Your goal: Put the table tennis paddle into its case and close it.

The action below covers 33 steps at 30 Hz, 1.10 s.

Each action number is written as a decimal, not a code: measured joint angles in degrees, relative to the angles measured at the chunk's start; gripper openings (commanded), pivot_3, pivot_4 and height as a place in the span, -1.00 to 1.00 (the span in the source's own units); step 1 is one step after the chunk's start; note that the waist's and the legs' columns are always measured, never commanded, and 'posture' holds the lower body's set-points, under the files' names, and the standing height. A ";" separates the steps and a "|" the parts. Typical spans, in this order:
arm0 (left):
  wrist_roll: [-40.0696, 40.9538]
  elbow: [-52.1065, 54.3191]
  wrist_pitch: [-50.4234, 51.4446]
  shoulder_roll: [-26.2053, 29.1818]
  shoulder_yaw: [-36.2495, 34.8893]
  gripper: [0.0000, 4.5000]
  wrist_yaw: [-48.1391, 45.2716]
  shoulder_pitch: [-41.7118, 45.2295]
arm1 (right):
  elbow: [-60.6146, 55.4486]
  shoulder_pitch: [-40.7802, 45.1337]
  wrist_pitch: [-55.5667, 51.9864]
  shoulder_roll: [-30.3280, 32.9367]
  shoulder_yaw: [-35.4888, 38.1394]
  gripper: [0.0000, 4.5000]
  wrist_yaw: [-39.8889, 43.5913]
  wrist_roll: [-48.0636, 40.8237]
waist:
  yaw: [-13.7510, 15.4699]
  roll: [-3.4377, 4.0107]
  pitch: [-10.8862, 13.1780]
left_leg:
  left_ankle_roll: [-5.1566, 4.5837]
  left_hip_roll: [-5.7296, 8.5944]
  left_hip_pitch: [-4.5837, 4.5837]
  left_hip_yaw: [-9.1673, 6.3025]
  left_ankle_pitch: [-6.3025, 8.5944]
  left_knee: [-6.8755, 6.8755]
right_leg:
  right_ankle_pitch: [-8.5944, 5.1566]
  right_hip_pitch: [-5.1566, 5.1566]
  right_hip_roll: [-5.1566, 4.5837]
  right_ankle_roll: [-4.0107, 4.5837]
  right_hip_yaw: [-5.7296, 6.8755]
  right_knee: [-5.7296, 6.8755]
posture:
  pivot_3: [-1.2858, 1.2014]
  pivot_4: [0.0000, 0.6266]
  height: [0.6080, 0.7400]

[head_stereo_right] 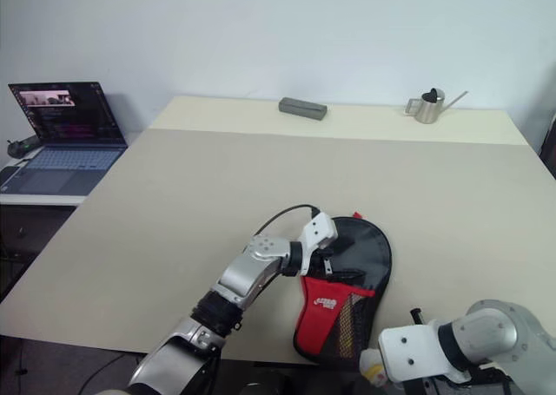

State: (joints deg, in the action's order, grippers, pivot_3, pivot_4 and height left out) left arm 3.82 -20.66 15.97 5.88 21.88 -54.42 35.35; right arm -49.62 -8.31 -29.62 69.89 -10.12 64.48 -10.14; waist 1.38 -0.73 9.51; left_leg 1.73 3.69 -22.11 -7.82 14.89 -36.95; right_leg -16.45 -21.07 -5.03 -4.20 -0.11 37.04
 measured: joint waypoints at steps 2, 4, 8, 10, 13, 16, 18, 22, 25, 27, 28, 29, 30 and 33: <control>0.00 -0.22 0.00 -0.09 0.00 1.00 0.01 0.16 | 0.01 0.71 -1.05 -0.63 -0.27 -0.66 -0.36 -0.09 | -0.02 0.00 0.00 | 0.00 0.00 0.01 0.00 0.00 -0.01 | 0.00 0.00 0.00 0.00 0.00 0.03 | 0.03 -0.52 1.00; -0.02 -0.28 -0.01 -0.13 0.00 1.00 0.03 0.20 | 0.02 1.16 -1.56 -0.62 -0.26 -0.40 -0.25 -0.24 | -0.02 0.00 -0.01 | 0.00 -0.01 0.02 0.00 0.00 -0.01 | 0.00 0.00 0.01 0.00 0.00 0.03 | 0.03 -0.52 1.00; -0.06 -0.33 -0.04 -0.16 0.00 1.00 0.04 0.21 | 0.28 2.57 -2.49 -1.22 0.04 0.02 -0.26 -1.44 | -0.03 0.00 -0.01 | 0.00 -0.01 0.02 0.00 0.00 -0.02 | 0.01 0.00 0.01 0.00 -0.02 0.04 | 0.03 -0.52 1.00; -0.12 -0.37 -0.06 -0.19 0.00 1.00 0.07 0.24 | 0.69 4.07 -4.20 -1.80 2.00 0.02 0.49 -4.55 | -0.03 0.00 -0.01 | 0.00 0.00 0.03 -0.01 0.00 -0.03 | 0.01 0.00 0.01 0.00 -0.05 0.05 | 0.03 -0.52 1.00; -0.35 -0.50 -0.13 -0.54 0.11 1.00 0.05 0.27 | 1.07 7.15 -7.04 -2.05 6.50 0.02 1.14 -9.28 | -0.01 0.00 -0.01 | -0.01 0.00 0.05 -0.01 0.00 -0.04 | 0.03 0.01 0.01 0.00 -0.08 0.05 | 0.03 -0.52 1.00; -0.46 -0.58 -0.21 -0.64 0.13 1.00 0.02 0.31 | 2.23 9.56 -9.63 -2.07 10.34 0.02 2.00 -14.18 | 0.01 0.00 -0.01 | -0.03 0.00 0.05 0.00 0.01 -0.03 | 0.03 0.02 0.01 0.00 -0.10 0.05 | 0.03 -0.52 1.00; -0.56 -0.92 -0.33 -0.85 0.13 1.00 0.04 0.46 | 3.41 12.83 -12.48 -2.50 13.52 0.02 2.46 -19.10 | -0.01 0.01 -0.01 | -0.16 0.01 0.06 0.00 0.08 -0.04 | 0.04 0.02 0.01 0.00 -0.12 0.05 | 0.03 -0.52 1.00; -0.73 -1.84 -0.56 -1.54 0.17 1.00 0.03 0.99 | 5.45 18.36 -16.32 -2.53 17.53 0.02 2.55 -25.81 | 0.04 0.00 -0.01 | -0.22 0.01 0.06 0.00 0.11 -0.04 | 0.04 0.04 0.01 0.00 -0.08 0.05 | 0.03 -0.52 1.00; -0.80 -2.21 -0.97 -1.78 0.18 1.00 0.03 1.13 | 5.81 17.83 -17.92 -1.63 18.01 0.02 2.94 -27.99 | 0.05 0.00 -0.01 | -0.24 0.01 0.06 0.02 0.12 -0.04 | 0.04 0.02 0.00 0.00 -0.10 0.05 | 0.03 -0.52 1.00; -0.86 -2.45 -1.22 -1.82 0.18 1.00 0.03 1.20 | 5.80 16.49 -18.45 -1.04 18.01 0.18 2.94 -28.30 | 0.05 0.00 -0.01 | -0.24 0.01 0.06 0.03 0.12 -0.04 | 0.04 0.02 0.00 0.00 -0.11 0.05 | 0.03 -0.52 1.00; -0.88 -2.50 -1.28 -1.82 0.18 1.00 0.04 1.22 | 5.80 15.80 -18.44 -0.87 17.97 0.26 2.94 -28.25 | 0.04 0.00 -0.01 | -0.24 0.01 0.06 0.03 0.12 -0.04 | 0.04 0.02 0.00 0.00 -0.11 0.06 | 0.03 -0.52 1.00; -0.90 -2.53 -1.33 -1.80 0.18 1.00 0.04 1.22 | 5.81 15.09 -18.41 -0.72 17.89 0.41 2.94 -28.19 | 0.02 0.00 -0.01 | -0.24 0.01 0.06 0.03 0.13 -0.04 | 0.04 0.01 0.00 -0.01 -0.12 0.07 | 0.03 -0.52 1.00; -0.92 -2.54 -1.36 -1.78 0.17 1.00 0.05 1.22 | 5.82 14.66 -18.34 -0.68 17.86 0.57 2.91 -28.15 | 0.01 0.01 -0.01 | -0.24 0.01 0.07 0.03 0.13 -0.04 | 0.04 0.01 0.00 -0.01 -0.13 0.08 | 0.03 -0.52 1.00; -0.92 -2.54 -1.36 -1.74 0.16 1.00 0.06 1.21 | 6.36 14.52 -17.57 -0.77 17.69 0.99 2.27 -27.47 | -0.02 0.01 -0.01 | -0.24 0.01 0.08 0.04 0.13 -0.04 | 0.04 0.01 0.00 -0.01 -0.14 0.08 | 0.03 -0.52 1.00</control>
State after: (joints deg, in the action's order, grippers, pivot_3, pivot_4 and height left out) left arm 2.90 -23.20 14.61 4.14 22.03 -54.36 36.57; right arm -43.26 6.21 -47.19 69.11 7.56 66.74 -37.61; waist 1.37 -0.72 9.49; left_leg 1.49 3.70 -22.02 -7.78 15.02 -36.99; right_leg -16.40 -21.06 -5.03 -4.21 -0.25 37.12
